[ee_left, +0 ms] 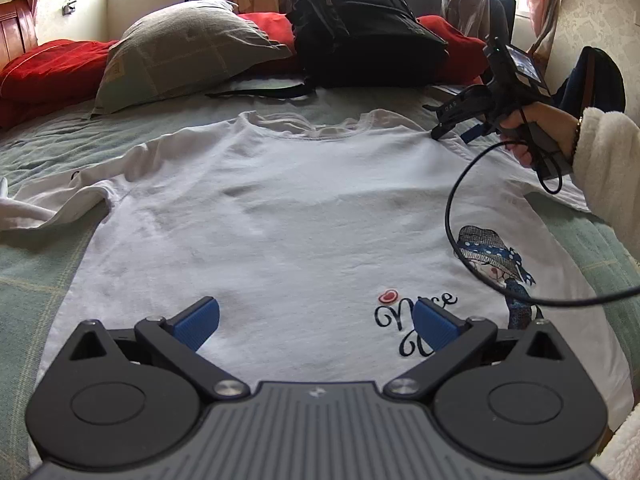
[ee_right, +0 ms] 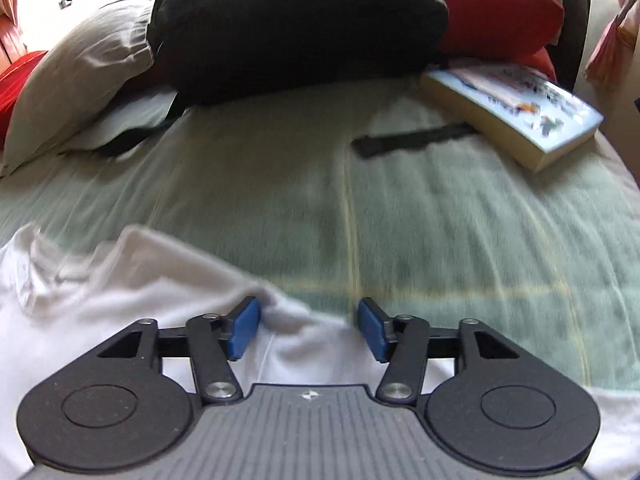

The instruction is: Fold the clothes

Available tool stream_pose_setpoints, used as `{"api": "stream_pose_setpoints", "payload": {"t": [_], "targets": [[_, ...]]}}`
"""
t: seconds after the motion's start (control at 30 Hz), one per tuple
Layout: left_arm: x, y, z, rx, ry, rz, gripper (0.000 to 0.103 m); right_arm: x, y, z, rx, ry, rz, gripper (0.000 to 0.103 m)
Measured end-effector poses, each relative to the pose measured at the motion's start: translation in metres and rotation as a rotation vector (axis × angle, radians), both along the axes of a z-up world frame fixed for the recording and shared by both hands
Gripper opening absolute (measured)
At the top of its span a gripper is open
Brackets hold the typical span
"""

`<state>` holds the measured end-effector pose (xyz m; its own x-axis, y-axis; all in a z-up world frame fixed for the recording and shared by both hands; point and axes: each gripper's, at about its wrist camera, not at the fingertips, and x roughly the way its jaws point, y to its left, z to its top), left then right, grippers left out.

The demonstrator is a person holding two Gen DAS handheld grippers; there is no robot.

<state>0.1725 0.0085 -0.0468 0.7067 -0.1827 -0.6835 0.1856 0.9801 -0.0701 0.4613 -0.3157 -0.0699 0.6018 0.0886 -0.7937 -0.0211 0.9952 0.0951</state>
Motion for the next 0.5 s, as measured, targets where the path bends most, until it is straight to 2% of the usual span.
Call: {"api": "stream_pose_setpoints", "payload": {"t": [0.1,0.17,0.27,0.37,0.43,0.5], "targets": [[-0.001,0.009,0.001,-0.003,-0.010,0.018,0.102,-0.009,0.020,0.014,0.023,0.009,0.067,0.062],[0.000,0.017,0.001,0.001,-0.011,0.042,0.102,-0.015,0.033,0.023,0.039,0.016,0.111,0.070],[0.002,0.026,0.000,0.018,-0.014,0.079,0.102,-0.024,0.053,0.036,0.063,0.025,0.177,0.071],[0.003,0.033,-0.002,0.012,-0.012,0.097,0.102,-0.022,0.086,0.021,0.046,0.088,0.247,0.071],[0.003,0.037,-0.004,0.005,-0.008,0.102,0.102,-0.010,0.100,0.007,-0.009,0.088,0.239,0.072],[0.003,0.040,-0.006,0.004,-0.003,0.105,0.102,0.004,0.109,-0.002,-0.043,0.067,0.222,0.077]]}}
